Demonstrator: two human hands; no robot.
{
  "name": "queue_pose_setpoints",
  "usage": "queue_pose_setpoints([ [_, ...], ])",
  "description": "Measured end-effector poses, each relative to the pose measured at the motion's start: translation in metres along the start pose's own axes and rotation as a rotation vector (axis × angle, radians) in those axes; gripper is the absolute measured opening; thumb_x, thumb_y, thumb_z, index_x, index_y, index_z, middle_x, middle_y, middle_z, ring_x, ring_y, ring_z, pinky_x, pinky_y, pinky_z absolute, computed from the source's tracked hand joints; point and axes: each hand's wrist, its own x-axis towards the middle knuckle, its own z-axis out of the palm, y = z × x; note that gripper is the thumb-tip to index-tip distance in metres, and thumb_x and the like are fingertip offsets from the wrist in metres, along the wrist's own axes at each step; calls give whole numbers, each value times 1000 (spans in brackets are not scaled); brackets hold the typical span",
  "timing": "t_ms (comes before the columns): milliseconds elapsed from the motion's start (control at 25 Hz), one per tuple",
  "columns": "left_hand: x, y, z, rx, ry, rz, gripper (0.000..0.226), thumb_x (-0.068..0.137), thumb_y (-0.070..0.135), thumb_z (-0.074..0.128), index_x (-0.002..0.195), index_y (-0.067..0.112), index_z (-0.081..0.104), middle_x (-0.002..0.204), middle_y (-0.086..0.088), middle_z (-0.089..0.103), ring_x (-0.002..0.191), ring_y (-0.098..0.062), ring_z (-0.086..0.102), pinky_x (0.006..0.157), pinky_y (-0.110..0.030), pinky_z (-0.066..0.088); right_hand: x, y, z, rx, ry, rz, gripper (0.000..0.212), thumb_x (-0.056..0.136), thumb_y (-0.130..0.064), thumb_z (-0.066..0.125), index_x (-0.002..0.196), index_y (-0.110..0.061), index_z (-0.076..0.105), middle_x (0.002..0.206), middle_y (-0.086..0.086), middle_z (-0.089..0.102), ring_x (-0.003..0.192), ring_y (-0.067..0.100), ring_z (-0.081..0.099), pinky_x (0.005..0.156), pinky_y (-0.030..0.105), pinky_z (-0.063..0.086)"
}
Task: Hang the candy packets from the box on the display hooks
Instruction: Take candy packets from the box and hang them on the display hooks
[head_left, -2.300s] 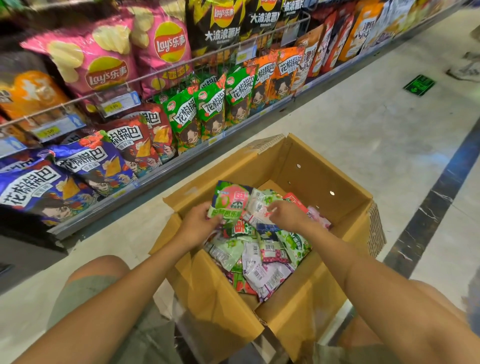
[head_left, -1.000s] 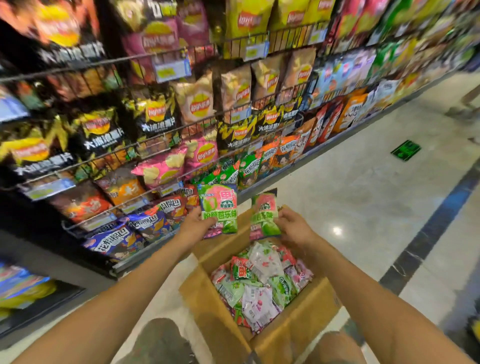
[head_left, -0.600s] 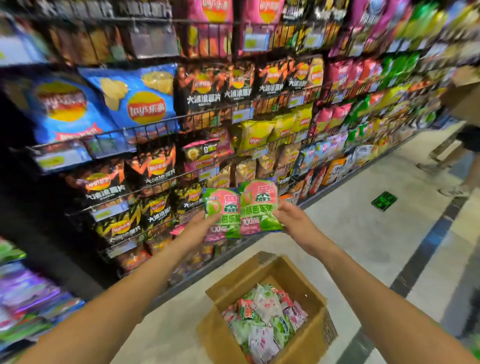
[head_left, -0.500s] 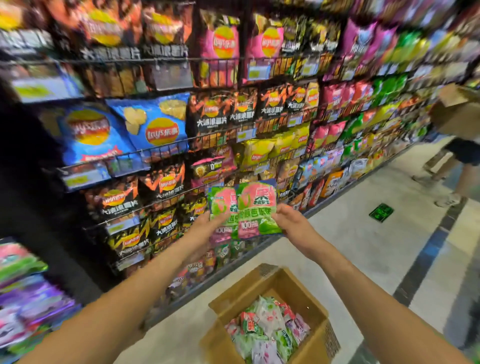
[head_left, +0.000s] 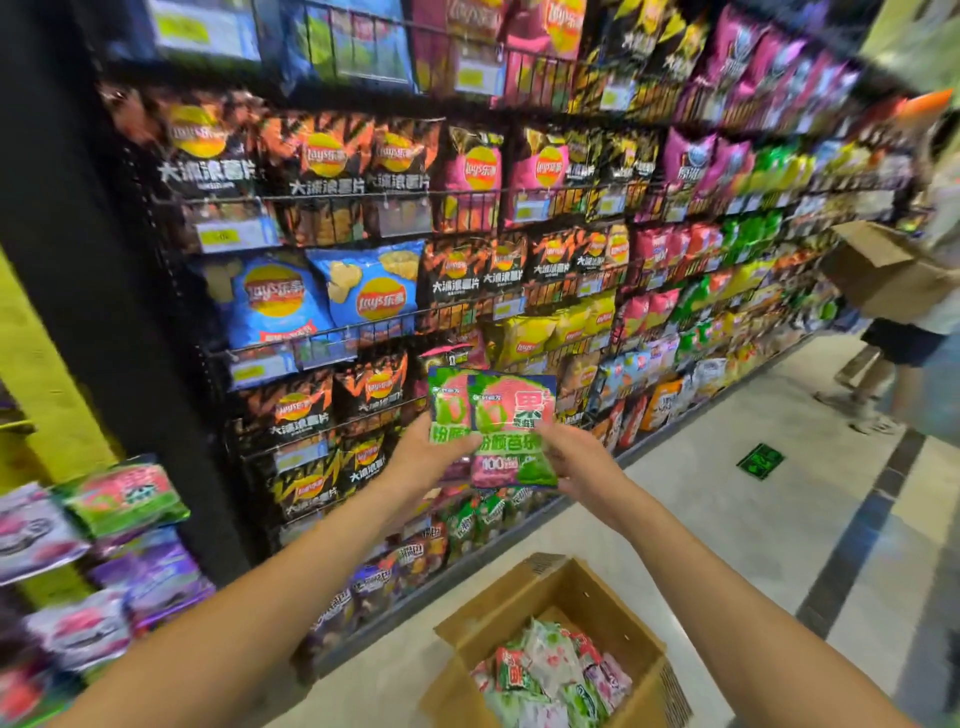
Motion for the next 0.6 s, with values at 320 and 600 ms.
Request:
queue_pose_setpoints([
  [320,-119,-14,-42,141,85,95,50,97,49,68,138,22,58,134,9,66,124,-16,62,104,-38,50,-105,5,70,-157,-19,-197,38,95,-49,69,126,-29,67,120,-13,72,115,11,64,91,30,50],
  [600,-231,-16,-124,139,259,54,27,100,44,66,125,33,66,125,11,73,115,-10,68,103,-39,53,-165,-4,150,-207,-113,-225,12,97,-42,69,104,-33,71,108,-4,75,105,18,67,96,40,53],
])
